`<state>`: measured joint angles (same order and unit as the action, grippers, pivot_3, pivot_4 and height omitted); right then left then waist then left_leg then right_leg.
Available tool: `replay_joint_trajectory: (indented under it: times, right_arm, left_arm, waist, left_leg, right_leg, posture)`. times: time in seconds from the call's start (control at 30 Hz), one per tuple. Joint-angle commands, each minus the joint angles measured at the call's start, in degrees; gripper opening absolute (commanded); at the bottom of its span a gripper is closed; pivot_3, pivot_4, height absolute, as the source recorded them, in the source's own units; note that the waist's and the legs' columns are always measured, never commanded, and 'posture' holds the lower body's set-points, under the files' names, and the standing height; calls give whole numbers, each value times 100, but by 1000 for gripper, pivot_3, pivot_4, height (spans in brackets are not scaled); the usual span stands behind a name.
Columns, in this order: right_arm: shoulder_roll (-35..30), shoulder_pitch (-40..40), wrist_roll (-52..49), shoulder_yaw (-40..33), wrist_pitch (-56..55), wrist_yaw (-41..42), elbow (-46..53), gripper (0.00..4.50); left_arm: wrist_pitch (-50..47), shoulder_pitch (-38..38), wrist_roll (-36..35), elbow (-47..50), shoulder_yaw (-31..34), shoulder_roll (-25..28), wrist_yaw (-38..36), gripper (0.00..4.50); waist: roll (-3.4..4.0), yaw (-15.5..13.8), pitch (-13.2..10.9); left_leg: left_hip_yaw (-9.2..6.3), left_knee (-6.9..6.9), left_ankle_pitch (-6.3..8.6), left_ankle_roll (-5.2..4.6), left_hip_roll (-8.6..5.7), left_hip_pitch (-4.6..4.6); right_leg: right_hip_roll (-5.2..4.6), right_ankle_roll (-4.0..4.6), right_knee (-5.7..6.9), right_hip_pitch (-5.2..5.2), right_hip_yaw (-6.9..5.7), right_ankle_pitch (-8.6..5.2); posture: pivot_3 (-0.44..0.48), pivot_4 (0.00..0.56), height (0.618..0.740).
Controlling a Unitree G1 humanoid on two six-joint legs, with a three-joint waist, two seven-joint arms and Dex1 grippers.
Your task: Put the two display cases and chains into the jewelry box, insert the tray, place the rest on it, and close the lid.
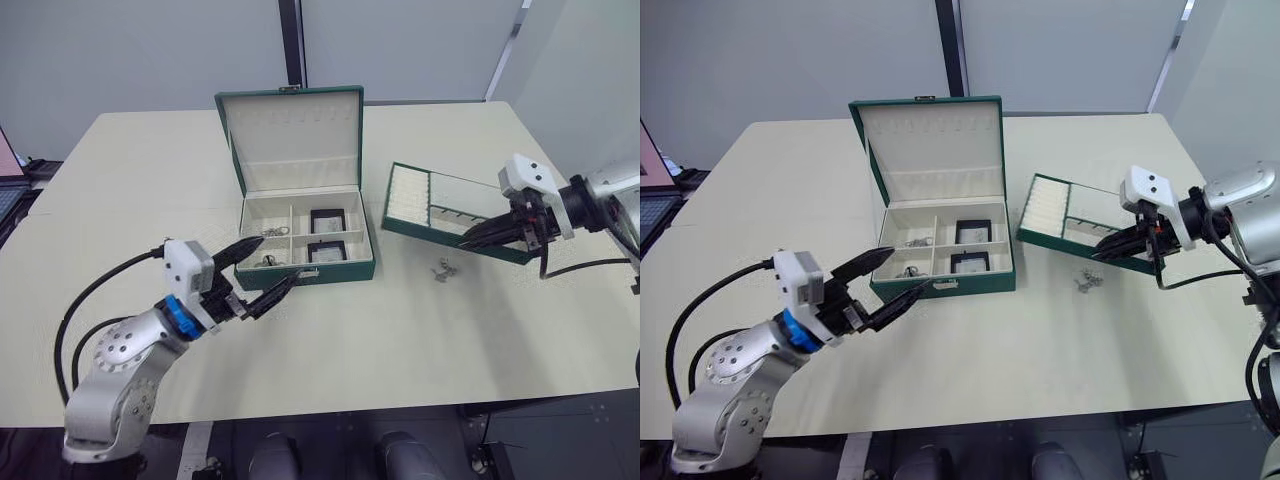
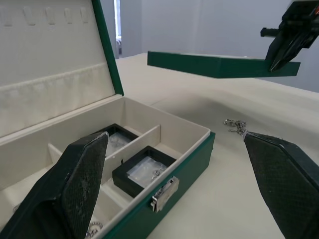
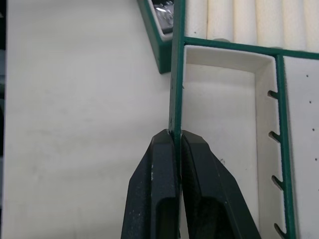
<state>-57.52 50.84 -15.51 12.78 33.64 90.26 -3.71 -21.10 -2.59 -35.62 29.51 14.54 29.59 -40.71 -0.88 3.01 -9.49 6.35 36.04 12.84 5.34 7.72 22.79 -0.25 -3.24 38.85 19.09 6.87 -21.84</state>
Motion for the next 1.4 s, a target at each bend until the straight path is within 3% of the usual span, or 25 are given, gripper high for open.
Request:
replay_joint_trajectory:
  times: [0.03, 0.23, 0.57, 0.87, 1.4]
  right_arm:
    - [-179, -162, -203, -150, 342, -80, 1107, 10]
    - [304, 123, -22, 293, 891, -682, 1846, 10]
    - [1748, 1093, 307, 1342, 1528, -1466, 1410, 10]
    - [2913, 1763, 885, 2016, 1245, -1924, 237, 10]
    - [3639, 1942, 1698, 2378, 18, -1909, -1058, 10]
  left_arm:
    - [52, -501, -199, 530, 356, -6, 132, 4500]
    - [262, -1728, -333, 984, 854, -261, 309, 4500]
    - [719, -2891, -384, 1290, 1226, -754, 502, 4500]
    - [830, -3016, -286, 1579, 1052, -972, 837, 4500]
    - [968, -2873, -88, 1570, 747, -1066, 1123, 4500]
  waist:
    - [-4, -8, 0]
    - [-7, 36, 0]
    - [-26, 20, 1]
    - [-37, 42, 6]
    - [-38, 46, 5]
  left_leg:
    - [-3, 0, 0, 0, 0, 2]
    - [-3, 0, 0, 0, 0, 0]
    - [-6, -3, 1, -1, -1, 1]
    - [-4, -5, 1, -2, 0, 2]
    - [-1, -8, 2, -2, 0, 5]
  right_leg:
    - [0, 0, -1, 0, -2, 0]
    - [0, 0, -2, 0, 2, 0]
    - [3, 2, -3, 9, 6, -1]
    - [5, 4, 1, 17, 7, -1]
    - [6, 4, 0, 23, 8, -1]
  posture:
    - [0, 150, 740]
    - [0, 150, 740]
    - [0, 150, 740]
    - [0, 150, 740]
    - [0, 150, 740]
